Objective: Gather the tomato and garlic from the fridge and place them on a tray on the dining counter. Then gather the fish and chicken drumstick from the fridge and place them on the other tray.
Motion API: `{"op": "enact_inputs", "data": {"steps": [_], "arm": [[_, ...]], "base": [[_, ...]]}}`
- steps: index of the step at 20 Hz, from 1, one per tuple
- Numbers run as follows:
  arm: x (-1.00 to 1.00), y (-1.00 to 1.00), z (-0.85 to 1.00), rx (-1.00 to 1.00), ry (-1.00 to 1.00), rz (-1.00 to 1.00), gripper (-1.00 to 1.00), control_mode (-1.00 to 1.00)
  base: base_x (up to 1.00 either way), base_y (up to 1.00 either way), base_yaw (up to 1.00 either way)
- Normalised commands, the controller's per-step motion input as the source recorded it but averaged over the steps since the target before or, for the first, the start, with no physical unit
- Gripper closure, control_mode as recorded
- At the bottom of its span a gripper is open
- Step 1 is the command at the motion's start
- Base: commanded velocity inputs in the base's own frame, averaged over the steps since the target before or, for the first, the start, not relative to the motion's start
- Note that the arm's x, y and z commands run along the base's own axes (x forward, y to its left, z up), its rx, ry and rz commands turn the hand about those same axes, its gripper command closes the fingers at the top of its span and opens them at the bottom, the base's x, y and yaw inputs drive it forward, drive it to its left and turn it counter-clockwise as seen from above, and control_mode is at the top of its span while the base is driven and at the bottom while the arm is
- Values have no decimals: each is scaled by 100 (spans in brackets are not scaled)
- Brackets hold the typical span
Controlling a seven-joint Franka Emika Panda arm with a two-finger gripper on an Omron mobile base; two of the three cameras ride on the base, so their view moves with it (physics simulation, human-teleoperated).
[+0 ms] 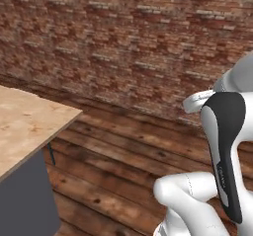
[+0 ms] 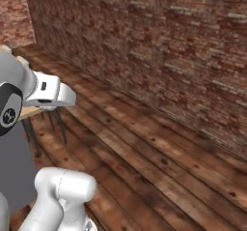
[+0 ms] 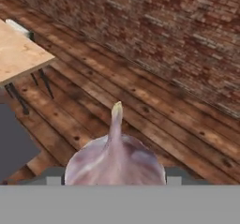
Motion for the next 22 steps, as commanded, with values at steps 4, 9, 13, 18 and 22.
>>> {"op": "enact_inputs", "data": {"steps": [4, 9, 13, 18, 22], "arm": [[0, 0, 0, 0, 0, 0, 100, 100], [0, 0, 0, 0, 0, 0, 100, 100], [0, 0, 0, 0, 0, 0, 100, 100], [0, 0, 0, 0, 0, 0, 100, 100], [0, 0, 0, 0, 0, 0, 100, 100]], "base": [[100, -89, 12], [100, -78, 23], [100, -66, 30], [100, -68, 31], [100, -65, 34]]}}
